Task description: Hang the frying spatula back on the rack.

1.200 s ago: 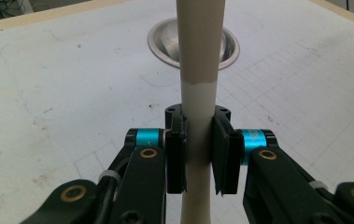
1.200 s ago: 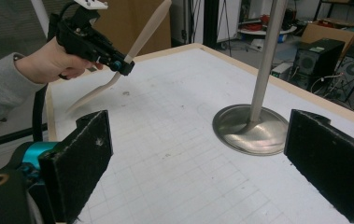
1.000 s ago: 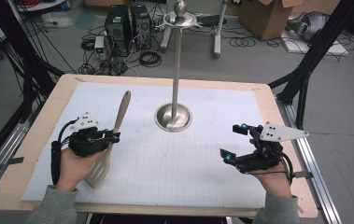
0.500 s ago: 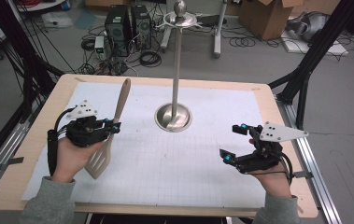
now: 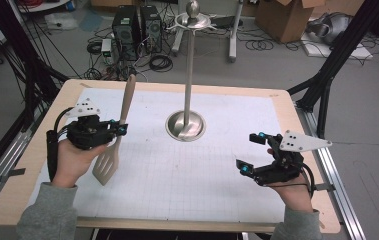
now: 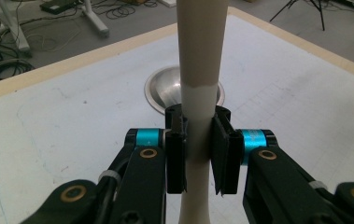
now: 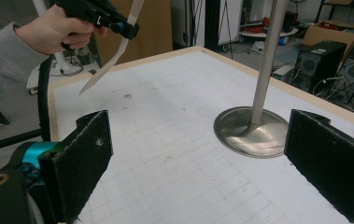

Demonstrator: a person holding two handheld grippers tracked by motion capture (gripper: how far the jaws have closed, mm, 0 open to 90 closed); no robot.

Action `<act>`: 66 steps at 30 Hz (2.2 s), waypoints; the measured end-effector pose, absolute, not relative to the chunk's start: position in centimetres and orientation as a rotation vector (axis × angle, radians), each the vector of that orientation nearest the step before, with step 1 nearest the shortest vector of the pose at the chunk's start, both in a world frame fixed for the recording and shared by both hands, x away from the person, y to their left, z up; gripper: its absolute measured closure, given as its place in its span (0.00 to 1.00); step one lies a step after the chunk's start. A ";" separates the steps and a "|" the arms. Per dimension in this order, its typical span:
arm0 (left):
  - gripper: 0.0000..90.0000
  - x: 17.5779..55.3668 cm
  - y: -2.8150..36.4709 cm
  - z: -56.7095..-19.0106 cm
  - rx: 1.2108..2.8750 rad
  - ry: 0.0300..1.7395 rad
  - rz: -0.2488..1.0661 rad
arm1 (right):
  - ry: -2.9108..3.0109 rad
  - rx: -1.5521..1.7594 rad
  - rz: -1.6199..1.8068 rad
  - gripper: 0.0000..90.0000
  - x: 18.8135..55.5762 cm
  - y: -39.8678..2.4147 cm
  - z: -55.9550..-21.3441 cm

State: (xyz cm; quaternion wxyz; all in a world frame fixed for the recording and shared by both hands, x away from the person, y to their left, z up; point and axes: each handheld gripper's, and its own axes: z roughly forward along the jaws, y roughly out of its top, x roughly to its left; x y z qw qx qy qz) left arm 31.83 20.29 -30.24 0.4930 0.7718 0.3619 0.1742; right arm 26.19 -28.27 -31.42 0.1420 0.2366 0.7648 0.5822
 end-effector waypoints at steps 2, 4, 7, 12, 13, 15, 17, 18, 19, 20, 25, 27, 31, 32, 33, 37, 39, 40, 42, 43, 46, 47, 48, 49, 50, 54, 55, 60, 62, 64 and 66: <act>0.86 32.0 20.2 -29.9 1.873 0.880 0.426 | 2.203 0.678 1.680 0.08 26.2 -28.3 -31.4; 0.86 32.2 20.2 -29.6 1.872 0.874 0.431 | 2.204 0.679 1.684 0.08 26.2 -28.4 -31.4; 0.86 32.5 20.0 -29.4 1.875 0.869 0.439 | 2.206 0.685 1.683 0.08 26.2 -28.4 -31.4; 0.86 33.1 19.8 -29.0 1.883 0.864 0.449 | 2.201 0.685 1.691 0.08 26.2 -28.5 -31.4; 0.86 33.1 19.7 -29.0 1.883 0.861 0.447 | 2.199 0.685 1.692 0.08 26.2 -28.5 -31.4; 0.86 33.3 19.6 -28.7 1.880 0.852 0.443 | 2.197 0.685 1.696 0.08 26.2 -28.5 -31.4; 0.86 33.4 19.5 -28.5 1.883 0.843 0.440 | 2.196 0.684 1.697 0.08 26.1 -28.6 -31.3; 0.86 33.5 19.5 -28.3 1.887 0.834 0.439 | 2.192 0.681 1.695 0.08 26.2 -28.6 -31.4; 0.86 33.6 19.4 -28.2 1.887 0.826 0.435 | 2.196 0.686 1.698 0.08 26.1 -28.6 -31.4; 0.86 33.7 19.3 -28.0 1.889 0.817 0.434 | 2.195 0.685 1.699 0.08 26.1 -28.6 -31.3; 0.86 34.3 19.0 -27.3 1.900 0.792 0.420 | 2.192 0.678 1.701 0.08 26.2 -28.6 -31.3; 0.86 34.5 18.8 -27.2 1.897 0.792 0.420 | 2.191 0.683 1.707 0.08 26.1 -28.6 -31.3; 0.86 35.0 18.6 -27.1 1.893 0.787 0.403 | 2.185 0.681 1.712 0.08 26.1 -28.7 -31.3; 0.86 35.2 18.6 -27.0 1.900 0.783 0.398 | 2.183 0.677 1.714 0.08 26.1 -28.7 -31.3; 0.86 35.2 18.6 -27.0 1.901 0.785 0.398 | 2.182 0.676 1.715 0.08 26.1 -28.7 -31.3; 0.86 35.6 18.6 -26.7 1.884 0.779 0.379 | 2.182 0.680 1.719 0.08 26.1 -28.8 -31.3; 0.86 35.8 18.5 -26.5 1.878 0.776 0.377 | 2.184 0.685 1.719 0.08 26.1 -28.9 -31.3; 0.86 35.8 18.5 -26.4 1.879 0.772 0.378 | 2.181 0.683 1.723 0.08 26.1 -28.9 -31.3; 0.86 36.0 18.4 -26.2 1.883 0.773 0.381 | 2.179 0.682 1.722 0.08 26.1 -29.0 -31.3; 0.86 36.1 18.4 -26.1 1.879 0.775 0.381 | 2.178 0.681 1.724 0.08 26.2 -29.0 -31.3; 0.86 36.4 18.3 -25.8 1.877 0.778 0.383 | 2.174 0.685 1.729 0.08 26.2 -29.2 -31.3; 0.86 36.5 18.3 -25.7 1.879 0.779 0.383 | 2.175 0.690 1.729 0.08 26.1 -29.2 -31.3; 0.86 36.5 18.3 -25.7 1.877 0.778 0.384 | 2.175 0.689 1.729 0.08 26.1 -29.2 -31.3; 0.86 36.6 18.2 -25.6 1.877 0.776 0.383 | 2.174 0.690 1.730 0.08 26.1 -29.3 -31.3; 0.86 36.6 18.2 -25.4 1.880 0.776 0.383 | 2.171 0.689 1.732 0.08 26.1 -29.3 -31.3; 0.86 36.8 17.9 -24.9 1.878 0.773 0.384 | 2.170 0.688 1.732 0.08 26.1 -29.3 -31.3; 0.86 36.8 17.8 -24.7 1.880 0.773 0.388 | 2.169 0.686 1.732 0.08 26.1 -29.3 -31.3; 0.86 37.0 17.4 -23.9 1.881 0.770 0.390 | 2.166 0.687 1.737 0.08 26.1 -29.4 -31.3; 0.86 37.1 17.2 -23.6 1.887 0.767 0.396 | 2.166 0.693 1.738 0.08 26.0 -29.5 -31.2; 0.86 37.1 17.0 -23.2 1.884 0.764 0.397 | 2.160 0.694 1.743 0.08 26.0 -29.5 -31.2; 0.86 37.2 16.8 -22.9 1.889 0.760 0.400 | 2.156 0.694 1.750 0.08 25.9 -29.6 -31.2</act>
